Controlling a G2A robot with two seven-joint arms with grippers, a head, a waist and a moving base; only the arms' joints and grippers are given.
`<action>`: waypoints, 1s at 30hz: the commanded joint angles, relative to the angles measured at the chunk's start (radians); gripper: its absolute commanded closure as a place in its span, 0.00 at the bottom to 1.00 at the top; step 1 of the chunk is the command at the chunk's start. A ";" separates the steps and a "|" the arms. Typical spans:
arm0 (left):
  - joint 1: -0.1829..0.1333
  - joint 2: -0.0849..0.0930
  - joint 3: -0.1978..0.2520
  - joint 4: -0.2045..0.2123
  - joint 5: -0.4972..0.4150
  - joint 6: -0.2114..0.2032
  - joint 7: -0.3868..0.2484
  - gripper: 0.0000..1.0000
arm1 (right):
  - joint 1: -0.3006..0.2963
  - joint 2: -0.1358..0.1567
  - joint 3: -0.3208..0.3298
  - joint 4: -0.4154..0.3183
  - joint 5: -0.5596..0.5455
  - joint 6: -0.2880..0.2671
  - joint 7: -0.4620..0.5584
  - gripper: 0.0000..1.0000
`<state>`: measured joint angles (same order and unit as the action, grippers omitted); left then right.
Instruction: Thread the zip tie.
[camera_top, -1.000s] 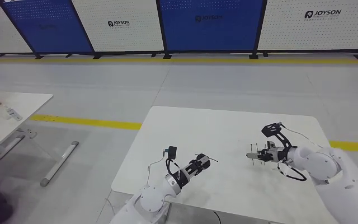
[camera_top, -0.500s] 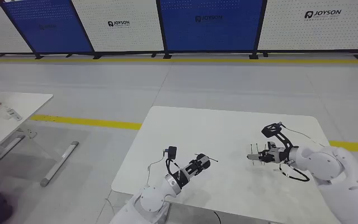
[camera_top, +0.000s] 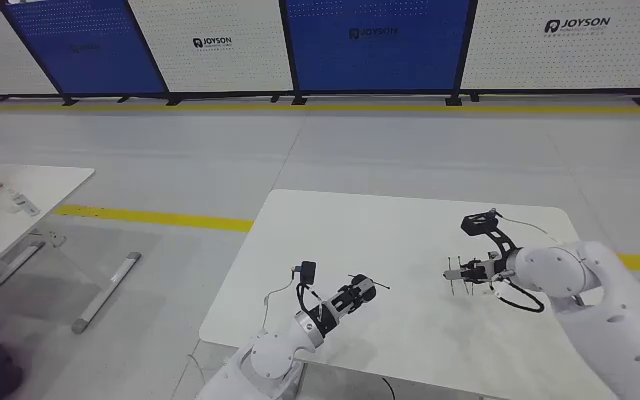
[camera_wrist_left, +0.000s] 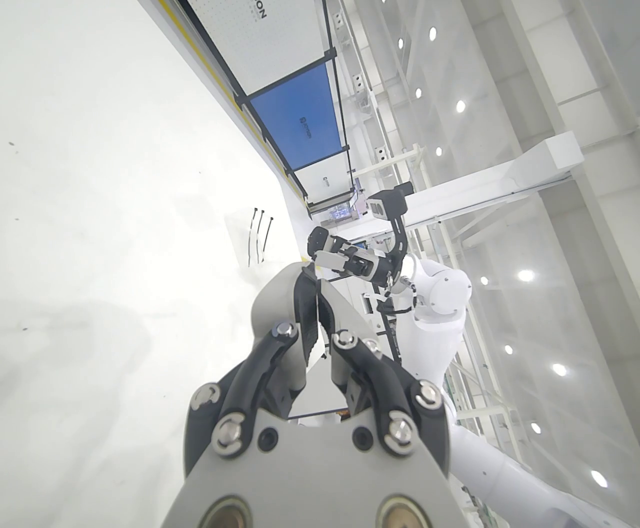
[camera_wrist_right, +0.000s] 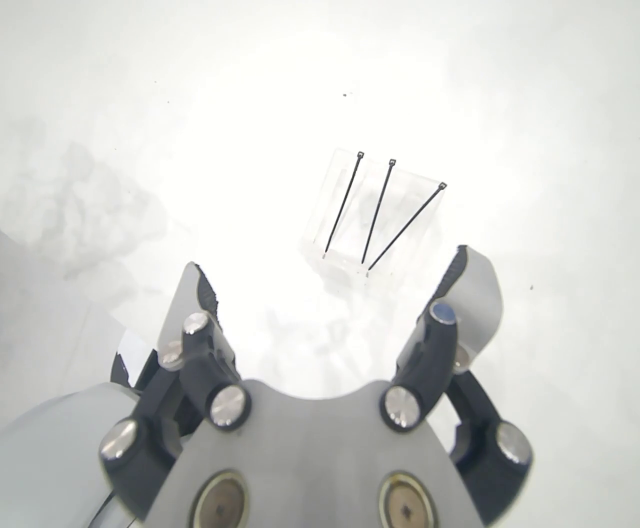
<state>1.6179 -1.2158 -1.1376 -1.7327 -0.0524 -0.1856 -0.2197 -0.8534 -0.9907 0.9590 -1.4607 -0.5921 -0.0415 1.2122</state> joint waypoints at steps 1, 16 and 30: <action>0.000 0.000 0.000 0.000 0.000 0.000 0.000 1.00 | 0.000 0.000 0.000 0.000 0.000 0.000 0.000 0.00; 0.000 0.000 0.000 0.000 0.000 0.000 0.000 1.00 | 0.054 -0.017 -0.016 0.032 0.013 0.090 0.035 0.17; 0.000 0.000 0.000 0.000 0.000 0.000 0.000 1.00 | 0.215 -0.093 -0.161 0.296 0.065 0.107 0.088 0.56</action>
<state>1.6179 -1.2158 -1.1376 -1.7327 -0.0524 -0.1856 -0.2197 -0.6472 -1.0771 0.8093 -1.1897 -0.5315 0.0678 1.3042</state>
